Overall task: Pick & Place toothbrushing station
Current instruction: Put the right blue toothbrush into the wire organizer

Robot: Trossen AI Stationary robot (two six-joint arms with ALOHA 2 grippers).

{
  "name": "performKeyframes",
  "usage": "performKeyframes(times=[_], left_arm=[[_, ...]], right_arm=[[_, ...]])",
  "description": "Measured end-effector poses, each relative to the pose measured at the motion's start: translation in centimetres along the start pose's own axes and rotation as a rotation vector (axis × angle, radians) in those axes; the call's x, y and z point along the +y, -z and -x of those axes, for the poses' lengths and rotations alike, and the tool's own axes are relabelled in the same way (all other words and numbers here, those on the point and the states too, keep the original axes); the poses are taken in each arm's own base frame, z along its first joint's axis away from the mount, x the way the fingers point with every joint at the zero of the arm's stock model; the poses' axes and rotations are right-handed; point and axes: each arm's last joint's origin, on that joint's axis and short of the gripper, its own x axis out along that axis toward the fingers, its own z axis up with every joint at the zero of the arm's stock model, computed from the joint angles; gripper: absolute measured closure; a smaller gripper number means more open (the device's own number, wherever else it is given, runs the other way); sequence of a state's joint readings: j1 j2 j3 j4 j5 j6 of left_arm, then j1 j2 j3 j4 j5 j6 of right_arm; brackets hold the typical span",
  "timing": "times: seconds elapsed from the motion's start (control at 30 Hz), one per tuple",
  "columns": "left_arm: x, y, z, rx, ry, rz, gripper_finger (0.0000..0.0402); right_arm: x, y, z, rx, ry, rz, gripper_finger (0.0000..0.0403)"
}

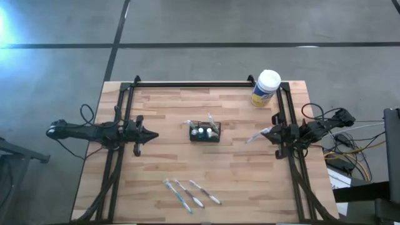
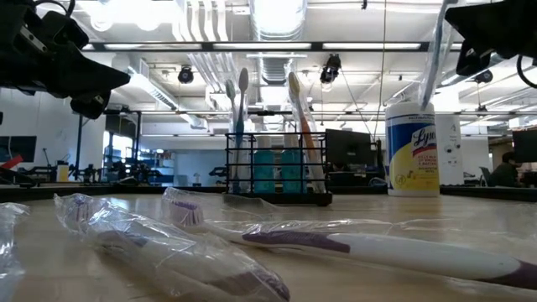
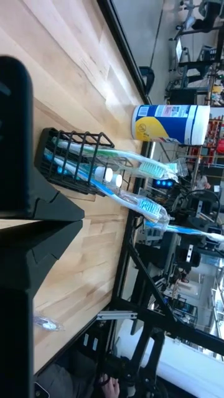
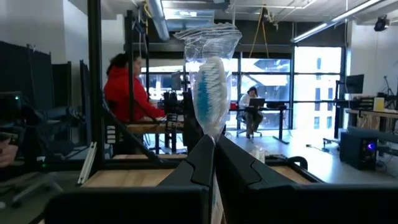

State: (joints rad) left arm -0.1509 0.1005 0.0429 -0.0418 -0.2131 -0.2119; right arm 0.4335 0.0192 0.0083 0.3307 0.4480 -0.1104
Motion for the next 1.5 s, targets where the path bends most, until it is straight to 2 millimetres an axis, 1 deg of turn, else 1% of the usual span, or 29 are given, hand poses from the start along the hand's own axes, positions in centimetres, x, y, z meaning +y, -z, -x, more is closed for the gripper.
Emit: performKeyframes(times=[0.13, 0.3, 0.47, 0.6, 0.7, 0.83, 1.0, 1.13, 1.23, 1.37, 1.5], left_arm=[[0.0, 0.0, 0.0, 0.000, 0.000, 0.000, 0.0396], [0.0, 0.0, 0.0, -0.001, -0.001, 0.000, 0.0396], [0.1, -0.1, 0.0, -0.009, -0.022, 0.001, 0.0396], [0.1, -0.1, 0.0, -0.011, -0.031, 0.001, 0.0396], [0.1, -0.1, 0.0, -0.016, -0.052, 0.002, 0.0396], [0.2, -0.1, 0.0, -0.021, -0.071, 0.002, 0.0396], [0.2, -0.1, 0.0, -0.022, -0.074, 0.002, 0.0396], [0.2, -0.1, 0.0, -0.022, -0.074, 0.002, 0.0396], [0.2, 0.0, 0.0, -0.026, -0.075, 0.004, 0.0396], [0.2, 0.0, 0.0, -0.026, -0.075, 0.004, 0.0396], [0.2, 0.0, 0.0, -0.027, -0.074, 0.004, 0.0396]], right_arm=[[-0.1, 0.0, 0.1, 0.000, 0.010, -0.006, 0.0394], [-0.4, -0.3, 0.0, -0.022, 0.138, -0.026, 0.0394], [-0.2, -0.8, -0.5, -0.031, 0.136, -0.024, 0.0394], [0.1, -1.7, -1.4, 0.003, 0.140, 0.003, 0.0394], [0.5, -2.8, -2.5, 0.029, 0.138, 0.022, 0.0394], [1.1, -4.3, -4.6, 0.073, 0.146, 0.088, 0.0394], [1.6, -6.0, -7.6, 0.042, 0.176, 0.172, 0.0394], [1.5, -6.7, -9.8, 0.028, 0.152, 0.237, 0.0394], [0.6, -6.3, -11.1, 0.046, 0.150, 0.234, 0.0394], [-1.2, -4.4, -12.2, 0.114, 0.193, 0.201, 0.0394], [-2.4, -2.7, -12.9, 0.115, 0.220, 0.177, 0.0394]])
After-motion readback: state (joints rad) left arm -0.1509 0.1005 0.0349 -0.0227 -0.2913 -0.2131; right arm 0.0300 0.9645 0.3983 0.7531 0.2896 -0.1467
